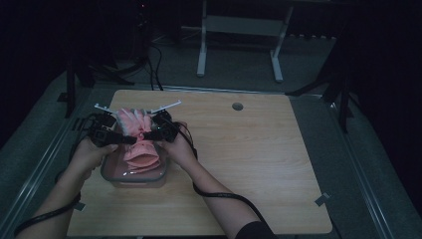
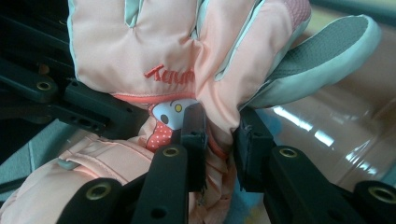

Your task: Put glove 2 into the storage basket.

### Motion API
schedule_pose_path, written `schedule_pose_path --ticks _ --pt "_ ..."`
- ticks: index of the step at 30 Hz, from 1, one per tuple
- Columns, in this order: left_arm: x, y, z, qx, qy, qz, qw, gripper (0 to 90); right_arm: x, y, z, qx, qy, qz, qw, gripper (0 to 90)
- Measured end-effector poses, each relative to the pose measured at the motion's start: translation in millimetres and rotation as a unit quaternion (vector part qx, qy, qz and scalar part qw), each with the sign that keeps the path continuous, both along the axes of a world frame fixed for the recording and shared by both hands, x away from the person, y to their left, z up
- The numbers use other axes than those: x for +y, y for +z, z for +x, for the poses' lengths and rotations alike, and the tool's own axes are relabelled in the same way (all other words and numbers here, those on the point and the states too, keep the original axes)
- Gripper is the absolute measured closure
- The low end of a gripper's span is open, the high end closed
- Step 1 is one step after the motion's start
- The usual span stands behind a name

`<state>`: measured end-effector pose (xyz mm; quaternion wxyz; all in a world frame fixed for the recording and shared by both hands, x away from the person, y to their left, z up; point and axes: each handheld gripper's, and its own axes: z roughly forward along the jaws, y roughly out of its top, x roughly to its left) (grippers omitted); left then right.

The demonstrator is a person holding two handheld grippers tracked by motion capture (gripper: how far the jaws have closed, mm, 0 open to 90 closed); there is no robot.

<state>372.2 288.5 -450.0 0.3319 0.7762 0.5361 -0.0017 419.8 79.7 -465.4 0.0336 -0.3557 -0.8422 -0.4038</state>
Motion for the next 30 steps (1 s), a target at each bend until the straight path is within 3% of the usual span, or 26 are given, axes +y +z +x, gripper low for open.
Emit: schedule_pose_path --ticks 5,7,12,16,19,21,23,24,26,30 --pt "-1.9 -16.2 -0.5 0.014 0.005 -0.007 0.9999 68.4 2.2 -12.4 -1.1 0.009 -0.002 -0.020 0.9998 75.4" --pt "-2.9 -23.2 -1.0 0.022 0.012 -0.016 0.9996 68.3 2.3 -16.6 -1.7 0.017 -0.003 -0.041 0.9990 75.0" --pt "-9.1 -27.3 0.3 0.029 0.009 0.002 0.9995 68.1 6.2 -16.3 -2.6 0.010 0.001 -0.085 0.9963 72.5" --pt "-11.7 -30.6 3.7 0.036 0.010 0.006 0.9993 67.7 5.3 -18.9 -0.2 0.012 0.004 -0.099 0.9951 66.8" --pt "-11.6 -32.4 5.8 0.041 0.011 -0.001 0.9991 65.4 4.1 -19.1 0.0 -0.011 0.001 -0.109 0.9940 57.1" --pt "-10.8 -33.8 7.2 0.041 0.017 -0.007 0.9990 62.6 0.3 -15.0 0.6 -0.025 0.002 -0.095 0.9952 50.1" --pt "-10.8 -33.8 7.2 0.041 0.017 -0.007 0.9990 60.6 -1.8 -12.1 0.5 -0.032 0.002 -0.090 0.9955 50.1" --pt "-11.2 -34.7 8.9 0.035 0.026 -0.012 0.9990 55.7 -7.8 -5.0 0.0 -0.030 0.014 -0.050 0.9982 34.0" --pt "-11.9 -33.5 9.4 0.019 0.038 0.001 0.9991 48.3 -11.9 -1.5 -1.1 -0.030 0.027 -0.041 0.9983 26.3" --pt "-16.4 -30.3 7.5 -0.032 0.052 0.040 0.9974 35.1 -22.7 0.1 -3.0 -0.020 0.035 -0.015 0.9991 24.3"
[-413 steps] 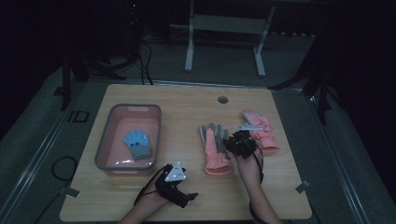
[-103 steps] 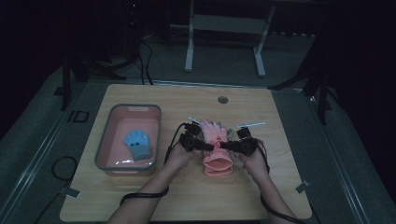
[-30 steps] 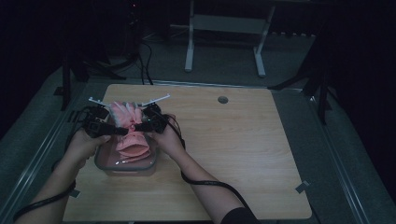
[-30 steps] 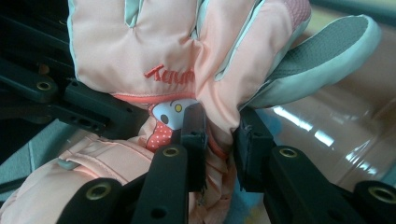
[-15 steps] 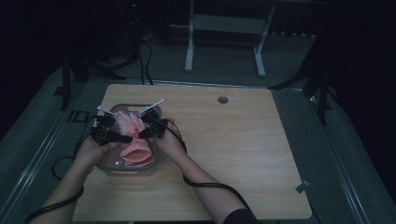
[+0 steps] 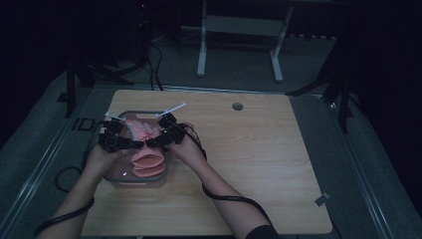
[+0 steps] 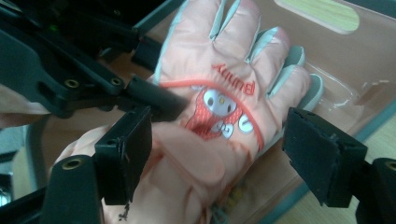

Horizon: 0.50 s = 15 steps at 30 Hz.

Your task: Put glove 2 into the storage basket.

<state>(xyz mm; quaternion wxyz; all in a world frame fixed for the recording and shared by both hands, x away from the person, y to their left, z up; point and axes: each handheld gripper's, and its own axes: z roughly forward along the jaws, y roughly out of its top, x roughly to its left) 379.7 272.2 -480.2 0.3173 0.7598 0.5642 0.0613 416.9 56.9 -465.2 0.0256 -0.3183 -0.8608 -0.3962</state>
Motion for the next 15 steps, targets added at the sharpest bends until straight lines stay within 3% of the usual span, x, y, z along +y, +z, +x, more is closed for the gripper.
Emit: schedule_pose_path --ticks 9,13,15 --pt "-1.3 4.3 -1.7 -0.034 0.035 0.013 0.9987 14.6 -27.9 3.6 -2.7 -0.002 -0.004 0.037 0.9993 20.0" --pt "3.0 7.9 -7.2 -0.062 0.038 -0.001 0.9973 12.7 -38.5 6.3 -2.8 -0.005 -0.006 0.043 0.9990 19.4" --pt "3.7 10.7 -10.3 -0.072 0.035 -0.012 0.9967 3.6 -43.3 7.2 -3.7 -0.005 -0.006 0.046 0.9989 18.9"
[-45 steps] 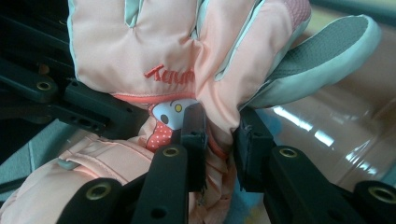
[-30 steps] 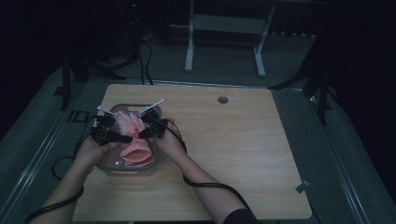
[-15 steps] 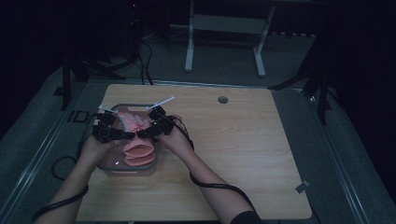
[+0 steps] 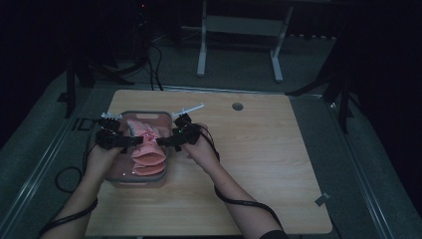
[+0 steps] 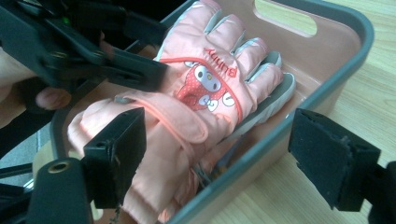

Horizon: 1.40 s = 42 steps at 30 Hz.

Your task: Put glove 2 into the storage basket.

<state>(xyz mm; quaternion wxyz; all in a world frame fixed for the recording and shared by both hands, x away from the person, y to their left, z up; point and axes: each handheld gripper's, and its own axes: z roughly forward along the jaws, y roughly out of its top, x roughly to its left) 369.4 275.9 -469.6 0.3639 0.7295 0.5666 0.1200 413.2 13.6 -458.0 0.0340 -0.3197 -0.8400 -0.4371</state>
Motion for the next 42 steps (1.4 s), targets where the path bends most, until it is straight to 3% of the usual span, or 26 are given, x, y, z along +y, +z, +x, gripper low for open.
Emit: schedule_pose_path --ticks 9,11,14,15,23,26,36,39,42 --pt "-9.7 20.0 -20.0 -0.046 -0.021 -0.004 0.9987 2.3 -16.6 0.8 -3.8 0.003 0.005 0.008 1.0000 18.9" --pt "-16.9 26.0 -31.2 -0.061 -0.033 -0.010 0.9975 2.3 -20.2 1.8 -5.5 0.001 0.005 0.011 0.9999 18.9" --pt "-21.4 28.6 -37.1 -0.066 -0.041 -0.009 0.9970 2.3 -24.3 3.0 -8.0 0.000 0.007 0.011 0.9999 18.4" --pt "-26.3 32.1 -44.9 -0.078 -0.047 -0.009 0.9958 2.3 -26.1 3.3 -9.0 0.001 0.008 0.010 0.9999 18.4" --pt "-53.2 43.5 -68.3 -0.113 -0.085 -0.023 0.9897 2.4 -46.2 7.0 -15.8 -0.005 0.004 0.019 0.9998 18.1" --pt "-59.6 44.3 -71.1 -0.119 -0.092 -0.021 0.9885 2.4 -51.6 7.7 -19.0 -0.008 0.006 0.018 0.9998 18.1" --pt "-101.4 43.0 -84.4 -0.141 -0.150 -0.032 0.9780 2.4 -81.9 2.3 -30.9 -0.009 0.008 0.020 0.9997 18.1" --pt "-109.6 40.1 -88.9 -0.149 -0.158 -0.033 0.9757 2.4 -90.5 -1.8 -33.1 -0.004 0.019 0.021 0.9996 18.1" --pt "-119.3 35.1 -93.2 -0.151 -0.173 -0.034 0.9726 2.4 -98.4 -6.6 -37.3 -0.015 0.031 0.012 0.9993 18.0"
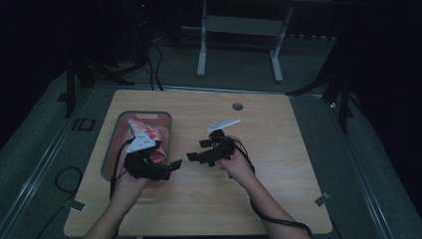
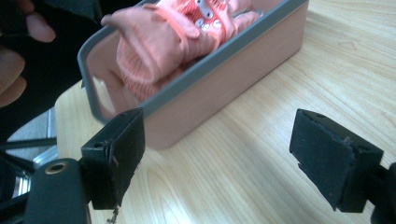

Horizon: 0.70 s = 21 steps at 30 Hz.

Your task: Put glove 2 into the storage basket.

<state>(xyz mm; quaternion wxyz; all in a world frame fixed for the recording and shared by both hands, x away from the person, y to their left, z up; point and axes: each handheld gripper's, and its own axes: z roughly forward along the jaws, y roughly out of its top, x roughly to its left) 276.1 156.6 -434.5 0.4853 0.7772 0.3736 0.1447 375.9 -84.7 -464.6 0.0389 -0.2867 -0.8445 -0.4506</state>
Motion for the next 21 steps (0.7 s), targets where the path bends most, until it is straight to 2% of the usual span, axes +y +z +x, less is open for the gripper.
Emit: schedule_pose_path --ticks 4,6,11,18,20,21 --pt "-17.5 -7.1 -7.5 0.001 -0.019 0.017 0.9997 2.4 -11.7 -7.4 -6.0 -0.006 0.008 0.005 0.9999 17.8" --pt "-26.3 -10.5 -11.3 -0.001 -0.030 0.019 0.9994 2.4 -17.0 -11.7 -8.7 -0.006 0.013 0.005 0.9999 17.4" --pt "-44.0 -23.5 -14.5 0.005 -0.053 0.036 0.9979 2.4 -30.2 -23.1 -13.4 -0.006 0.015 0.004 0.9999 16.4" --pt "-56.4 -39.4 -13.7 0.010 -0.081 0.026 0.9963 2.4 -47.8 -36.5 -18.3 -0.012 0.010 -0.002 0.9999 16.3" --pt "-58.2 -41.4 -14.1 0.009 -0.087 0.028 0.9958 2.4 -53.3 -40.4 -19.7 -0.014 0.008 -0.005 0.9999 16.3" --pt "-63.0 -46.4 -14.6 0.009 -0.097 0.032 0.9948 2.4 -56.1 -42.1 -20.4 -0.017 0.007 -0.008 0.9998 16.3"
